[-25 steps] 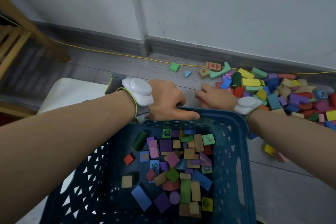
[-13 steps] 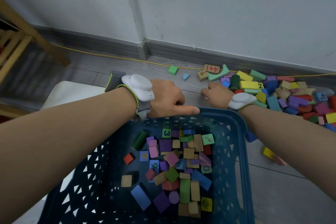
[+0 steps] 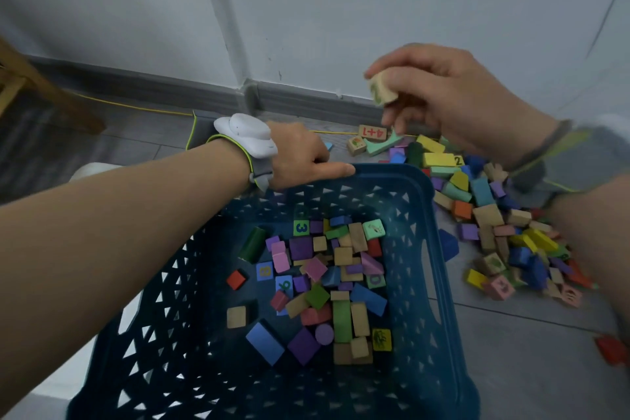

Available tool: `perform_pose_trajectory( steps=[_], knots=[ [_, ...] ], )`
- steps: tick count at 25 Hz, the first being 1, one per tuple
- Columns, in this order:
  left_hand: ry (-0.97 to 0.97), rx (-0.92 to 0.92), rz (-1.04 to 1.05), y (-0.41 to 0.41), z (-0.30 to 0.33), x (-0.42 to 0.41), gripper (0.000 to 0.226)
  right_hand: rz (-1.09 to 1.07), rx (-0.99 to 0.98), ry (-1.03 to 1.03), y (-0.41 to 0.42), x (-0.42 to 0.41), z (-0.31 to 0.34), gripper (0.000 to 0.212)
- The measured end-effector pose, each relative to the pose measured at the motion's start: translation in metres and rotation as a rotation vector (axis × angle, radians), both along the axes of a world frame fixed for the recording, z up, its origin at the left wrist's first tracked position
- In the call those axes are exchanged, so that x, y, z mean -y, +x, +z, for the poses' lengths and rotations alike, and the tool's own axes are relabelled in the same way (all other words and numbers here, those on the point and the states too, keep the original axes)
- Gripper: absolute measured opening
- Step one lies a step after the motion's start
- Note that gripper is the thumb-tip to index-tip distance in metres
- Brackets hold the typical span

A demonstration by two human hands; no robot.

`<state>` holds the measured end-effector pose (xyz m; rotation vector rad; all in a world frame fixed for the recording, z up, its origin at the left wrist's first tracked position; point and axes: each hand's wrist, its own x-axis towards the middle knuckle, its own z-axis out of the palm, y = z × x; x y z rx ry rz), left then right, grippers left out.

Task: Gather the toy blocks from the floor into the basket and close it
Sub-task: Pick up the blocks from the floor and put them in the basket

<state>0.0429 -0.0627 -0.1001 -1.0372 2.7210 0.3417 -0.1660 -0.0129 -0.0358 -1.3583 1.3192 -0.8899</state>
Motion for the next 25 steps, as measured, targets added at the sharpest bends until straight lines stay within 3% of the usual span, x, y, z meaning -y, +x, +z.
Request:
perform_pose_trajectory(
  steps=[4, 6, 8, 11, 13, 14, 16, 18, 21, 25],
  knots=[
    [-0.079, 0.001, -0.003, -0.004, -0.006, 0.001, 0.081, 0.607, -0.548, 0.091, 0.033, -0.041, 0.019, 0.020],
    [-0.100, -0.021, 0.004, -0.003, -0.011, 0.000, 0.082, 0.708, -0.700, 0.072, 0.047, -0.049, 0.003, 0.029],
    [-0.112, -0.046, 0.008, -0.001, -0.014, -0.001, 0.081, 0.654, -0.640, 0.092, 0.043, -0.044, -0.003, 0.026],
    [-0.147, -0.036, 0.002, -0.001, -0.016, -0.001, 0.080, 0.222, -0.410, 0.035, 0.008, -0.015, -0.004, 0.010],
    [-0.161, -0.033, -0.007, -0.003, -0.016, -0.001, 0.078, -0.028, -0.539, -0.027, -0.023, 0.009, -0.034, 0.012],
    [-0.162, -0.037, -0.016, -0.003, -0.017, -0.001, 0.079, -0.025, -0.711, 0.008, -0.034, 0.017, -0.057, 0.020],
    [-0.169, -0.045, -0.043, -0.002, -0.019, -0.002, 0.079, 0.213, -0.964, 0.116, -0.046, 0.020, -0.114, 0.032],
    [-0.175, -0.043, -0.061, -0.002, -0.019, -0.001, 0.077, 0.373, -0.986, 0.122, -0.050, 0.014, -0.163, 0.029],
    [-0.192, -0.033, -0.062, -0.003, -0.017, -0.002, 0.075, 0.246, -0.997, 0.210, -0.057, 0.009, -0.201, 0.050],
    [-0.187, -0.007, -0.058, -0.005, -0.016, -0.002, 0.073, 0.175, -1.070, 0.277, -0.055, 0.021, -0.214, 0.042]
  ],
)
